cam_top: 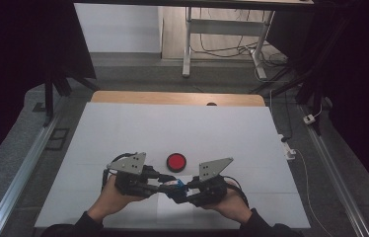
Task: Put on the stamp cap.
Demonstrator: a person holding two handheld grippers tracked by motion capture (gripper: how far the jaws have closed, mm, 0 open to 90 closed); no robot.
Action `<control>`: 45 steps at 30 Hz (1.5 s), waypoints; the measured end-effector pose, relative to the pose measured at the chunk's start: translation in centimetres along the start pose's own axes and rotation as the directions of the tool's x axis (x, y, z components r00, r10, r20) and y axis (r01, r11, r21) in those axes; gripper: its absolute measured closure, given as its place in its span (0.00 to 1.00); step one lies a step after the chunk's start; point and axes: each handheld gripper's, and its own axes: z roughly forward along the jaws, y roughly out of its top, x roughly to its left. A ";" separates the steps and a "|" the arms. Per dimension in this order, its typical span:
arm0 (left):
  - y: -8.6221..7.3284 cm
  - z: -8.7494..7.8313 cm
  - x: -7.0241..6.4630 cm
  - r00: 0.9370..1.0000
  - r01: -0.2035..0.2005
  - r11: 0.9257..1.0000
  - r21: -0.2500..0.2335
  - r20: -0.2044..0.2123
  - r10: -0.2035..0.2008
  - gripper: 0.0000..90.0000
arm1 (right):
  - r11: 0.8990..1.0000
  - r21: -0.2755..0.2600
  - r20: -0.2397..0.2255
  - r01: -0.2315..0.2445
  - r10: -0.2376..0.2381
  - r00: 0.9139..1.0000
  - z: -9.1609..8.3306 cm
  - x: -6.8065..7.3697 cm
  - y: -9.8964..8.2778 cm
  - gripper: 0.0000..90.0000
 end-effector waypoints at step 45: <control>0.2 -2.0 -0.2 0.979 0.076 0.995 0.067 -0.194 -0.062 0.78 | 0.993 0.055 0.320 -0.108 0.085 0.943 -2.1 1.7 -0.6 0.23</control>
